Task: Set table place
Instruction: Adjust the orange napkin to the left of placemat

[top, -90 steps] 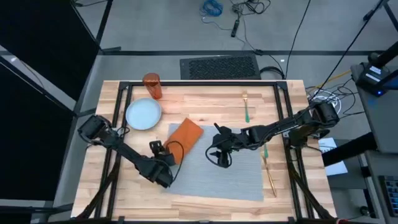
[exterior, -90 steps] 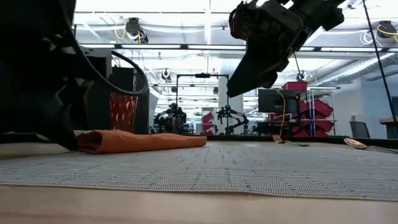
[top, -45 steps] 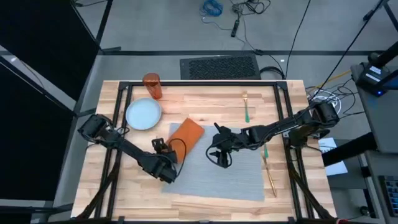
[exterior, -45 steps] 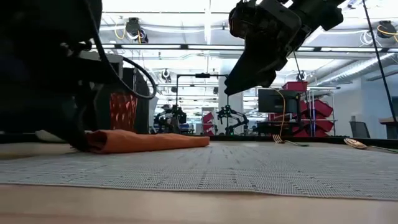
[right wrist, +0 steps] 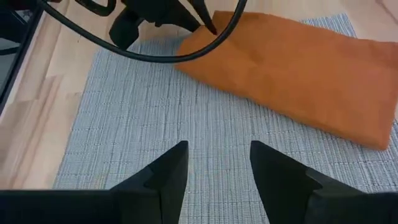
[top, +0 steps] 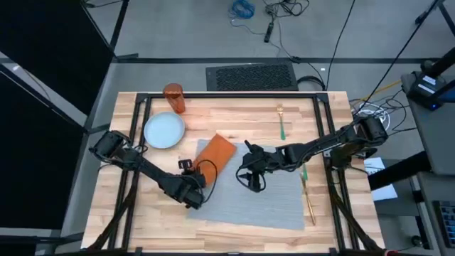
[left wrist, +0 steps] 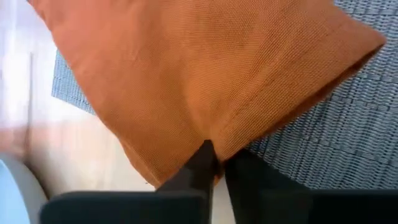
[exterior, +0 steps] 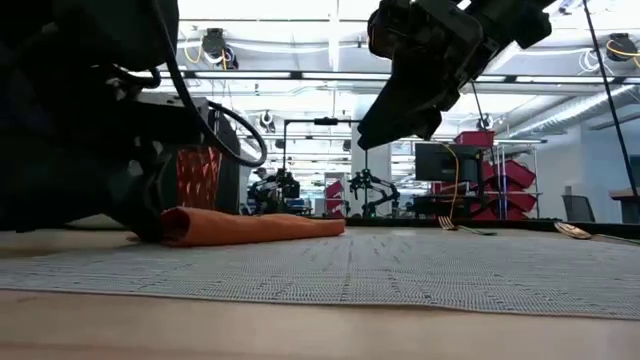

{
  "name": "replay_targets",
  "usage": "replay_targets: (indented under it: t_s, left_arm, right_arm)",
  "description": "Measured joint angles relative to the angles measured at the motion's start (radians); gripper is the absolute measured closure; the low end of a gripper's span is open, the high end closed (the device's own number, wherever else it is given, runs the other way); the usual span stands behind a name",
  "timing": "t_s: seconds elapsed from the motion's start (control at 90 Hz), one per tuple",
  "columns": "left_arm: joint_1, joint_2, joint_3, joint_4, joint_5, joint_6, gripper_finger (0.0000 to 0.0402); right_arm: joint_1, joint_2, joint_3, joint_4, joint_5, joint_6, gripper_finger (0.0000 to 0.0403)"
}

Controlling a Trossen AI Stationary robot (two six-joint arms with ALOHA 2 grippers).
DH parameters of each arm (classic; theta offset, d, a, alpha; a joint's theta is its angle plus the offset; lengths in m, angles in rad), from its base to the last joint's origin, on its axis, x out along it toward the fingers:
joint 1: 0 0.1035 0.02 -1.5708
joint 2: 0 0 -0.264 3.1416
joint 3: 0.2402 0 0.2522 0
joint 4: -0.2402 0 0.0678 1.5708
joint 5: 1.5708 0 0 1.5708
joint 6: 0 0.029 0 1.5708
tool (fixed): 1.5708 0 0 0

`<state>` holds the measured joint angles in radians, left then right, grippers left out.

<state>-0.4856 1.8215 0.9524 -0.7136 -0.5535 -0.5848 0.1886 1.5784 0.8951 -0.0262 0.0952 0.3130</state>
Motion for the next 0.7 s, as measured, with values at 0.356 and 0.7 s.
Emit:
replay_targets:
  t_s: [0.356,0.7]
  left_arm:
    - [-0.002,0.003,0.016,-0.018,-0.008,0.024,0.0401]
    - [-0.032,0.005,0.121,-0.163,-0.051,0.015,0.0401]
  right_arm:
    - [0.01,0.0,0.0,0.0,0.0,0.0,0.0244]
    - [0.01,0.0,-0.02,-0.007,0.004,0.021,0.0244]
